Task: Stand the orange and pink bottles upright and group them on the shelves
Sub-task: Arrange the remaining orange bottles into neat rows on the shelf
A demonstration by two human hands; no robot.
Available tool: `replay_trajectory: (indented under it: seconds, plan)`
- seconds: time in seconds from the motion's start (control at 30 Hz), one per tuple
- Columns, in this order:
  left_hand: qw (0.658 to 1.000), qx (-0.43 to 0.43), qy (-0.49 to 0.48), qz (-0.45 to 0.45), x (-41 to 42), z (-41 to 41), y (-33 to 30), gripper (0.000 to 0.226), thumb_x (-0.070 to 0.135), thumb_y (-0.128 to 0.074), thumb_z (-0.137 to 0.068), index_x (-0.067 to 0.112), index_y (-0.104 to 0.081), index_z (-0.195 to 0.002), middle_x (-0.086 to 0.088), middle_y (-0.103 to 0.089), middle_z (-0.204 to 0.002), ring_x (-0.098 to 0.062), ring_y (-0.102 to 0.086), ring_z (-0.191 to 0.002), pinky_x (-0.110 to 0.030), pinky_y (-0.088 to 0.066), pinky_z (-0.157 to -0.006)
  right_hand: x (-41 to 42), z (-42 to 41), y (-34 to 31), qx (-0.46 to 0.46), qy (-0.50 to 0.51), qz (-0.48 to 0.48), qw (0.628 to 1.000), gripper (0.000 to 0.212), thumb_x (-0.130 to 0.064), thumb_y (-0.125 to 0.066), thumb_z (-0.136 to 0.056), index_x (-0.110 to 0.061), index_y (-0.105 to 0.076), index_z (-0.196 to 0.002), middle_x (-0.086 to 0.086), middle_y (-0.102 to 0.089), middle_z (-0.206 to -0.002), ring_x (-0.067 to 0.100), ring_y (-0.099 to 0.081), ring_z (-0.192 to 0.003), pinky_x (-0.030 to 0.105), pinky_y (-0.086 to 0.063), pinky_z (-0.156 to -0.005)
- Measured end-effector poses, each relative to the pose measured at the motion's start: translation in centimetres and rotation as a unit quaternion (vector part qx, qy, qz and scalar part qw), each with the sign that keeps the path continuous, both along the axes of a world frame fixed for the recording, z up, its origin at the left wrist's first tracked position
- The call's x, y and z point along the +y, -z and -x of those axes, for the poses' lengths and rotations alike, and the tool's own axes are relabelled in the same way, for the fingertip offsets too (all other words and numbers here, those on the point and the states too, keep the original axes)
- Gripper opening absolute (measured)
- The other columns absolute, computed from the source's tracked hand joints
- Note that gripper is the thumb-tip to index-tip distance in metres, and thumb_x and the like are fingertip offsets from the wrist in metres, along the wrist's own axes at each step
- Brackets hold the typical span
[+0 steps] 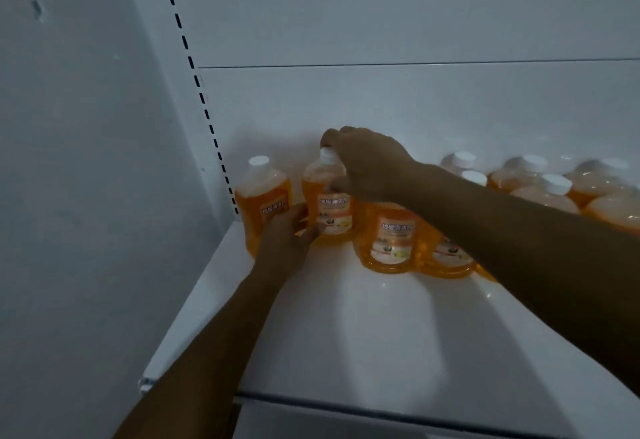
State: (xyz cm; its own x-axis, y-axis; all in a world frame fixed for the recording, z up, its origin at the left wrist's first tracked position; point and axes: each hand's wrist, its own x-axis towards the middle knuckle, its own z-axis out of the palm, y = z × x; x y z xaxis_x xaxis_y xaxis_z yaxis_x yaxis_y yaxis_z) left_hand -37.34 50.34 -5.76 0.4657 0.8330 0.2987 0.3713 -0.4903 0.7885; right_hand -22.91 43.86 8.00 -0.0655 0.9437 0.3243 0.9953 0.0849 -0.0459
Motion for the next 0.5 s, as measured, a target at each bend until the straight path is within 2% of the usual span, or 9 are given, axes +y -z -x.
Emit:
replay_trajectory:
  seconds: [0.1, 0.17, 0.3, 0.5]
  plan:
    - [1.0, 0.006, 0.015, 0.004, 1.3, -0.5, 0.4, 0.032, 0.023, -0.06, -0.093, 0.015, -0.06, -0.124, -0.001, -0.066, -0.122, -0.016, -0.062, -0.113, -0.034, -0.048, -0.099, 0.9, 0.4, 0.1, 0.002, 0.025, 0.009, 1.0, 0.059, -0.035, -0.074, -0.079, -0.018, -0.047, -0.128, 0.005, -0.058, -0.115, 0.023, -0.055, -0.103, 0.039, -0.05, -0.085]
    - [1.0, 0.009, 0.012, 0.006, 1.8, -0.9, 0.8, 0.036, 0.026, -0.057, -0.095, 0.015, -0.057, -0.129, -0.001, -0.064, -0.125, -0.017, -0.06, -0.115, -0.038, -0.046, -0.103, 1.4, 0.6, 0.3, 0.001, 0.036, 0.013, 0.999, 0.056, -0.032, -0.074, -0.079, -0.017, -0.048, -0.127, 0.005, -0.058, -0.116, 0.023, -0.055, -0.104, 0.04, -0.05, -0.087]
    - [0.999, 0.04, 0.011, -0.018, 2.7, -1.4, 1.4, 0.037, 0.03, -0.052, -0.097, 0.016, -0.054, -0.132, -0.002, -0.064, -0.126, -0.017, -0.061, -0.114, -0.023, -0.041, -0.093, 2.2, 0.6, 0.8, -0.006, 0.061, 0.023, 0.998, 0.054, -0.032, -0.073, -0.08, -0.015, -0.05, -0.127, 0.005, -0.057, -0.119, 0.023, -0.056, -0.104, 0.037, -0.049, -0.086]
    - [0.999, 0.05, 0.016, -0.002, 3.3, -2.1, 2.0, 0.039, 0.032, -0.051, -0.098, 0.021, -0.05, -0.135, 0.0, -0.062, -0.13, -0.018, -0.058, -0.119, -0.029, -0.041, -0.099, 3.0, 0.4, 0.7, -0.03, 0.09, 0.023, 0.995, 0.058, -0.036, -0.074, -0.079, -0.015, -0.051, -0.128, 0.006, -0.054, -0.123, 0.025, -0.057, -0.104, 0.04, -0.051, -0.085]
